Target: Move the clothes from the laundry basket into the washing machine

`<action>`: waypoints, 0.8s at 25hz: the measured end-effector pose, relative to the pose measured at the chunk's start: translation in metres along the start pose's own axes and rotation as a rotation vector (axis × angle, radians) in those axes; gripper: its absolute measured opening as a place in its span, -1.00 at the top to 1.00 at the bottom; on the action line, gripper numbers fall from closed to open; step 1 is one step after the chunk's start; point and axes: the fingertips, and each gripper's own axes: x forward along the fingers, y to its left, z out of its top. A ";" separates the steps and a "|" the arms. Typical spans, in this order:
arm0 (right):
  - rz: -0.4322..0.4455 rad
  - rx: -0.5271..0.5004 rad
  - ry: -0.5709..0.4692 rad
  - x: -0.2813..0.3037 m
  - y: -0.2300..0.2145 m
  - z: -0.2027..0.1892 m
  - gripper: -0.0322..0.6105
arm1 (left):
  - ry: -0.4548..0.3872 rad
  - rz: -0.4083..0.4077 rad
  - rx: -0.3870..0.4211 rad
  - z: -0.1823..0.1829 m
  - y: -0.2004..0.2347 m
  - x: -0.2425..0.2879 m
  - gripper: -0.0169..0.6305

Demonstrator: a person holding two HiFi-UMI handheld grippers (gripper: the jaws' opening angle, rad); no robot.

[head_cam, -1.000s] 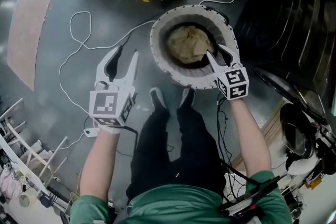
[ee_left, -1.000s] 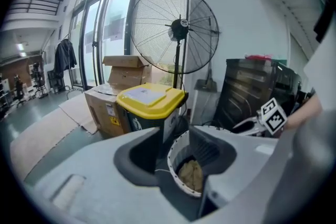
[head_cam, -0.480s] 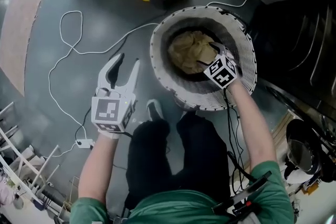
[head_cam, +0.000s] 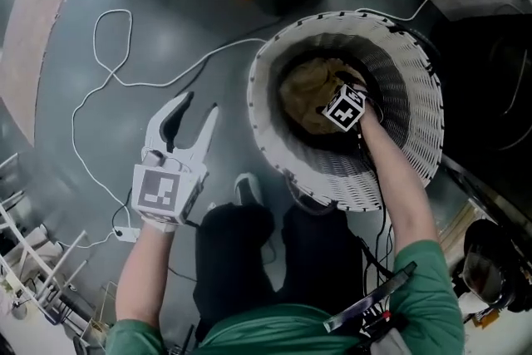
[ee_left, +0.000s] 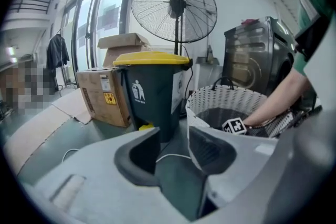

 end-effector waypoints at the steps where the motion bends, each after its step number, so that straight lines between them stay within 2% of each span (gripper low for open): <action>1: -0.002 -0.010 0.023 0.014 -0.001 -0.006 -0.70 | -0.001 -0.001 -0.005 -0.005 0.003 0.003 0.42; 3: -0.013 -0.056 0.077 0.039 -0.006 -0.017 -0.77 | -0.002 0.007 -0.003 -0.014 0.010 0.008 0.43; 6: -0.028 -0.130 0.138 0.070 -0.011 -0.028 -0.78 | 0.001 0.019 0.012 -0.027 0.018 0.015 0.44; 10: -0.086 -0.158 0.155 0.089 -0.018 -0.032 -0.71 | 0.006 0.045 0.011 -0.039 0.027 0.019 0.48; 11: -0.107 -0.169 0.170 0.090 -0.019 -0.034 -0.57 | 0.008 0.058 0.008 -0.040 0.030 0.017 0.50; 13: -0.127 -0.171 0.211 0.086 -0.019 -0.037 -0.17 | 0.009 0.080 -0.002 -0.037 0.035 0.011 0.53; 15: -0.108 -0.112 0.235 0.074 -0.018 -0.034 0.38 | 0.013 0.096 -0.007 -0.031 0.038 0.002 0.55; 17: -0.075 -0.024 0.220 0.054 -0.014 -0.027 0.54 | 0.027 0.112 -0.009 -0.024 0.040 -0.009 0.58; 20: -0.073 0.051 0.148 0.007 -0.004 -0.015 0.56 | 0.048 0.144 -0.066 -0.009 0.041 -0.027 0.60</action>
